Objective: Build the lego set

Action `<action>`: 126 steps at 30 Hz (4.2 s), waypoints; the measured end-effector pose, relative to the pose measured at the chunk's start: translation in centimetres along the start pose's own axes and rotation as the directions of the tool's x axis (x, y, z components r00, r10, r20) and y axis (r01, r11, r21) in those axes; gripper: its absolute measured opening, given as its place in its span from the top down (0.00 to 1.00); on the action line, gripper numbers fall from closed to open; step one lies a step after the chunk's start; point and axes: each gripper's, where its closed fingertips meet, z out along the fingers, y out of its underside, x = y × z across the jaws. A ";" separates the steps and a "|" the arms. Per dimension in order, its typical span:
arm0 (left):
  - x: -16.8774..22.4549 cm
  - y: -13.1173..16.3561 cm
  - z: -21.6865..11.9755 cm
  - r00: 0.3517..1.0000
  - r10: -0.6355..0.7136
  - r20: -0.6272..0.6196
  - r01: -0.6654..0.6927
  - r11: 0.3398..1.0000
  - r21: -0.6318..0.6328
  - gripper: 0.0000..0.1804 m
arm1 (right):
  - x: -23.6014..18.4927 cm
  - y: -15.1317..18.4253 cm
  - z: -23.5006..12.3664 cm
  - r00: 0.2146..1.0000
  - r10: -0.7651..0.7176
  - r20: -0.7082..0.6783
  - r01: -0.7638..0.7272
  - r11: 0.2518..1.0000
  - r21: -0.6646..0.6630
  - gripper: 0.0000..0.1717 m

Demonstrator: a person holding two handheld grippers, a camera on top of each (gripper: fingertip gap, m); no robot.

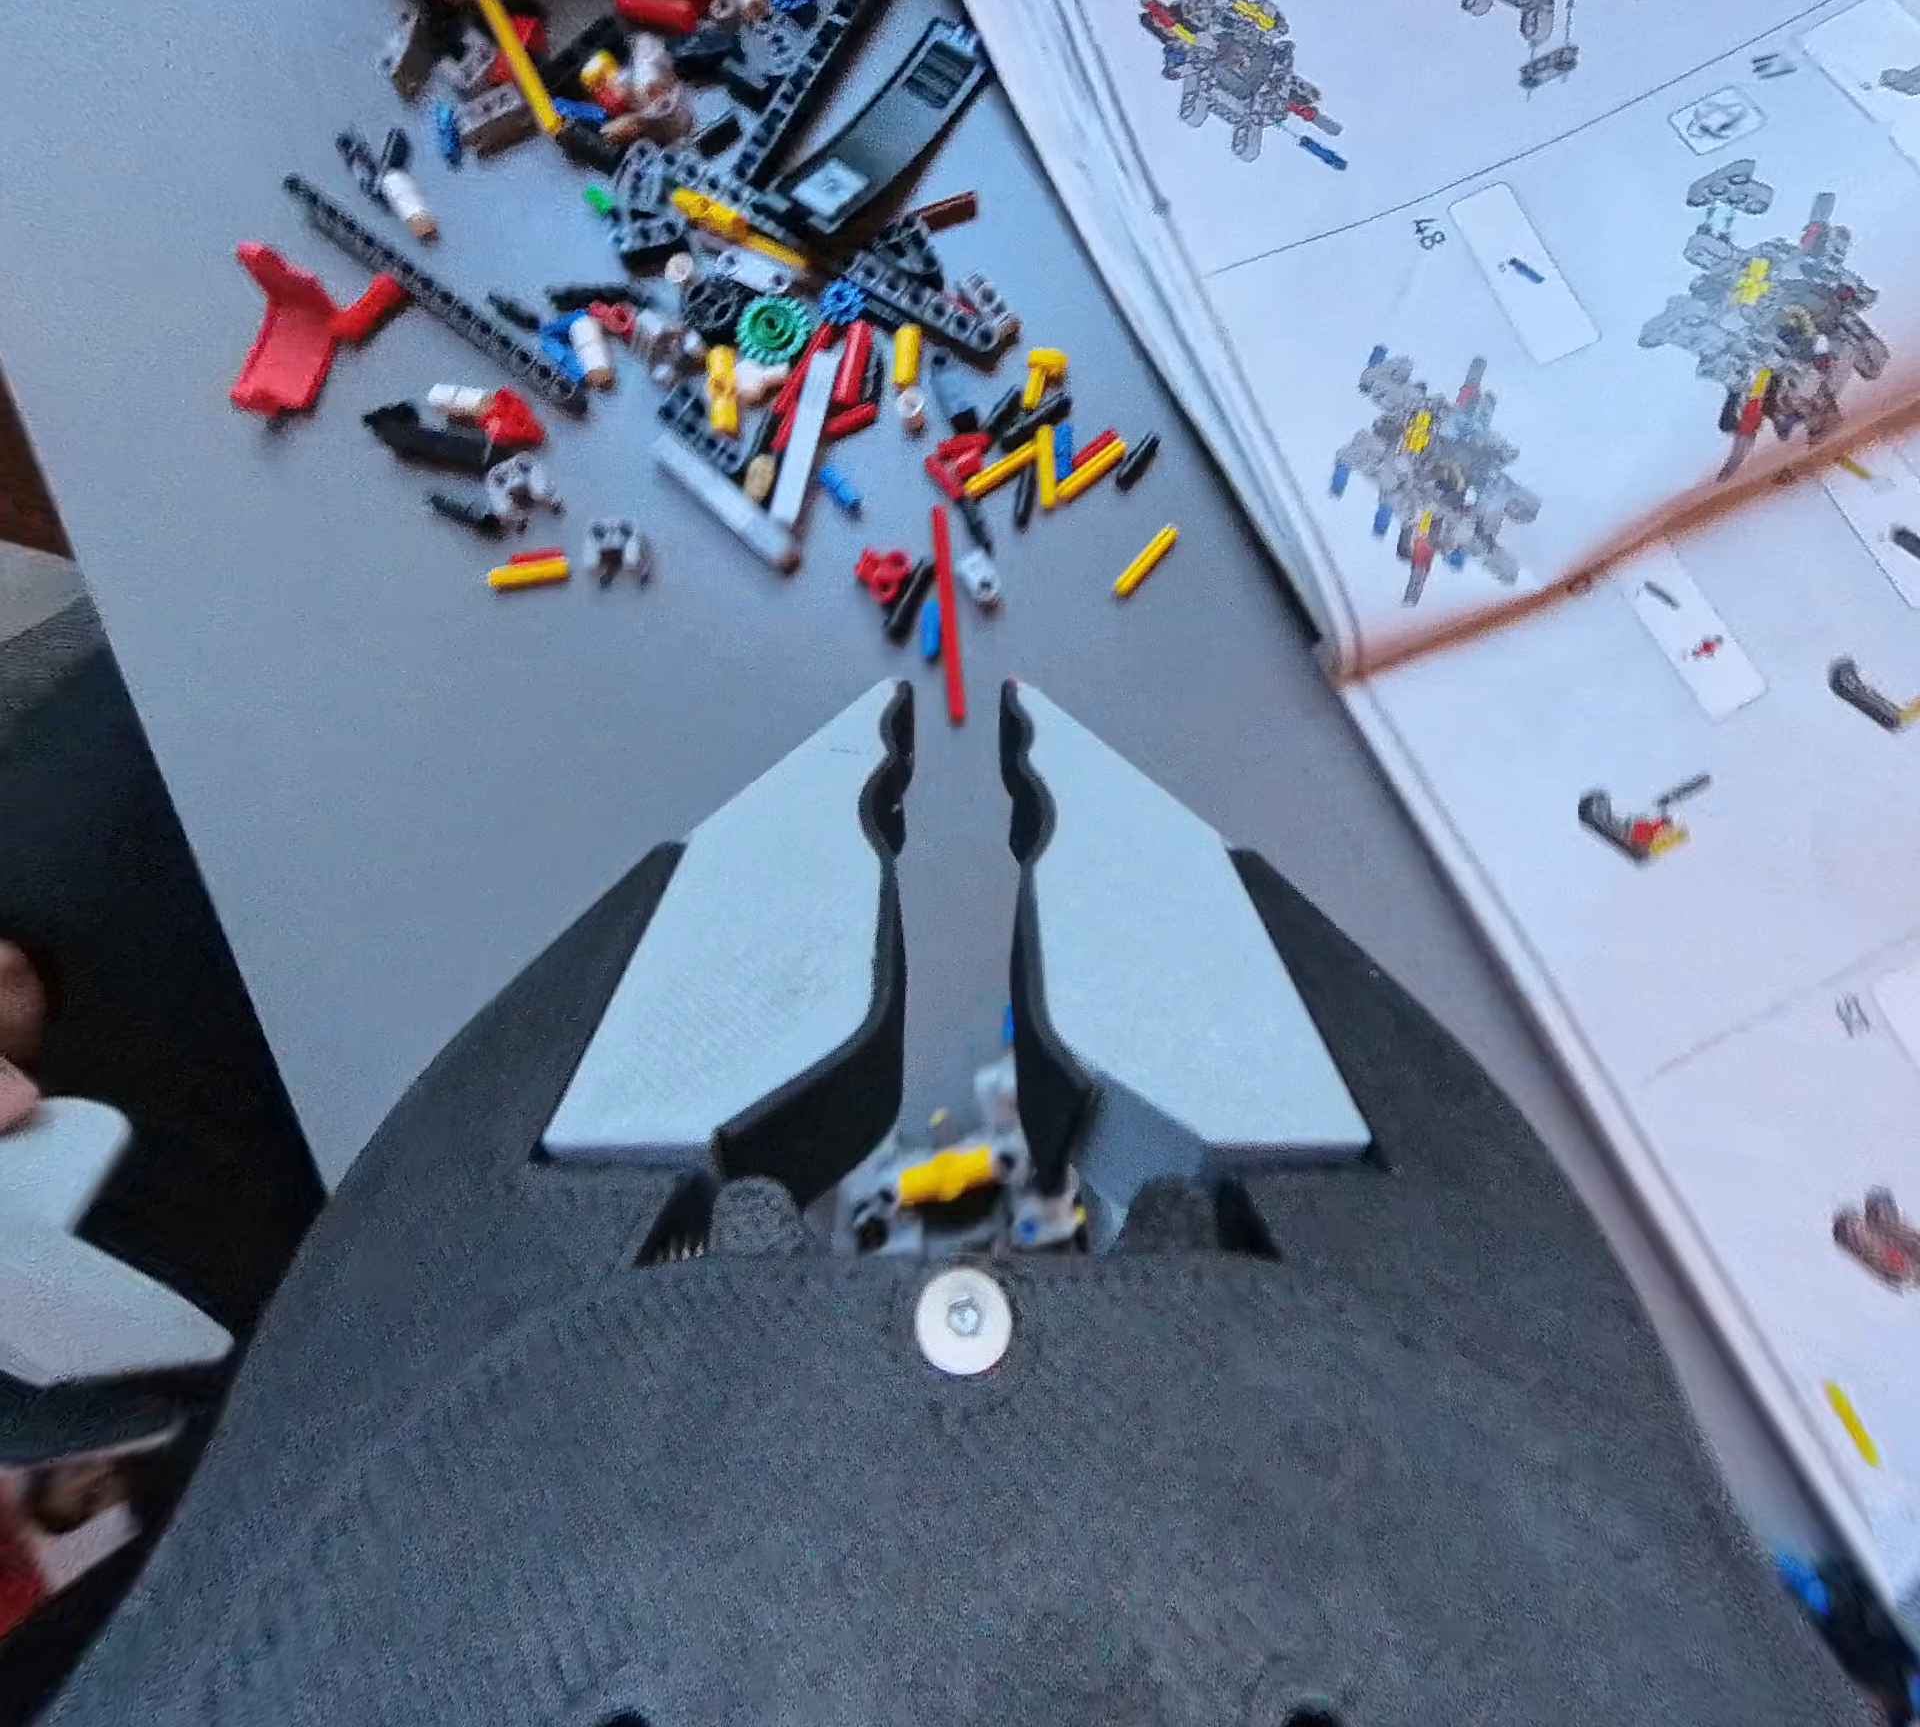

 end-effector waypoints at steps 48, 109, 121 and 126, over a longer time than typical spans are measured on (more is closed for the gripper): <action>31.9 12.1 -17.7 0.944 -0.232 0.236 0.300 0.902 -0.311 0.96 | -40.1 30.5 -7.9 0.989 0.135 -0.055 -0.087 0.851 0.518 0.67; -10.5 13.4 -18.8 0.760 -0.366 0.537 0.439 0.899 -0.008 0.95 | 6.7 4.0 -5.9 0.996 0.034 -0.087 0.033 0.737 0.675 0.52; -19.9 9.1 -13.8 0.873 -0.278 0.402 0.381 0.901 -0.206 0.87 | 8.5 3.9 -8.1 0.985 0.160 0.065 -0.154 0.640 0.753 0.57; -23.2 11.2 -12.6 0.894 -0.169 0.416 0.336 0.866 -0.370 0.88 | 7.8 3.5 -6.8 0.991 0.122 0.061 -0.128 0.675 0.726 0.59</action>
